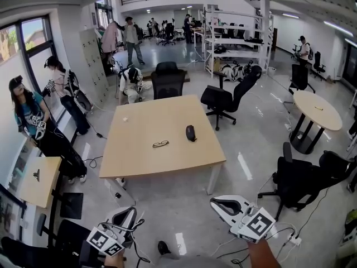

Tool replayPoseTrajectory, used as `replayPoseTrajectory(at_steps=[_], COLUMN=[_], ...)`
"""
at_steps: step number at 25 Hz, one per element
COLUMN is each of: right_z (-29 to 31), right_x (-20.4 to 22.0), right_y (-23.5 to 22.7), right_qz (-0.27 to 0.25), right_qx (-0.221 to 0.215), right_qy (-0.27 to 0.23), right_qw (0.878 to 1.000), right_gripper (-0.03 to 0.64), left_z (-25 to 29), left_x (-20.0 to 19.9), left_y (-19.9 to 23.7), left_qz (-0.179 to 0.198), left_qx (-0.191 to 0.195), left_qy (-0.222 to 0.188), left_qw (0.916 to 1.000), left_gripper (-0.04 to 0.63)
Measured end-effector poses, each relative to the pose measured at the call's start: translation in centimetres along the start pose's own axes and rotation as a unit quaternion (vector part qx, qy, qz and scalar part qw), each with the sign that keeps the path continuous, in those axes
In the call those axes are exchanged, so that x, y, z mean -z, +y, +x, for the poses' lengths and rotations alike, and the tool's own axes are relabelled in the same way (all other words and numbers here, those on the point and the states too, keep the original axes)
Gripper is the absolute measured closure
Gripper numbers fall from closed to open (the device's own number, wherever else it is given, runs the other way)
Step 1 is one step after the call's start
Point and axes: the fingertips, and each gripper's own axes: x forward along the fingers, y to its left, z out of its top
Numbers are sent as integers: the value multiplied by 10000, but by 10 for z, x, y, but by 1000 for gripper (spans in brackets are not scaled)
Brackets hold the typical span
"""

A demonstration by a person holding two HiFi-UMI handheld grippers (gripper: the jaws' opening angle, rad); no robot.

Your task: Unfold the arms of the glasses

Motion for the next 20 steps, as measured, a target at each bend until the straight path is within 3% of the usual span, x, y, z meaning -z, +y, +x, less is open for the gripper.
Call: replayPoseTrajectory(at_steps=[9,20], right_z=[47,146], right_x=[20,17], right_y=[-7,-33], right_qz=[185,275], right_qx=[-28,256], right_qy=[273,308], right_qw=[9995,9988], right_gripper=[609,609], left_z=[4,25], left_x=[6,-5], left_y=[43,150], left_qz=[-95,-164], left_qx=[45,335], left_qy=[42,53], left_qw=[9999,9993], left_gripper=[589,588])
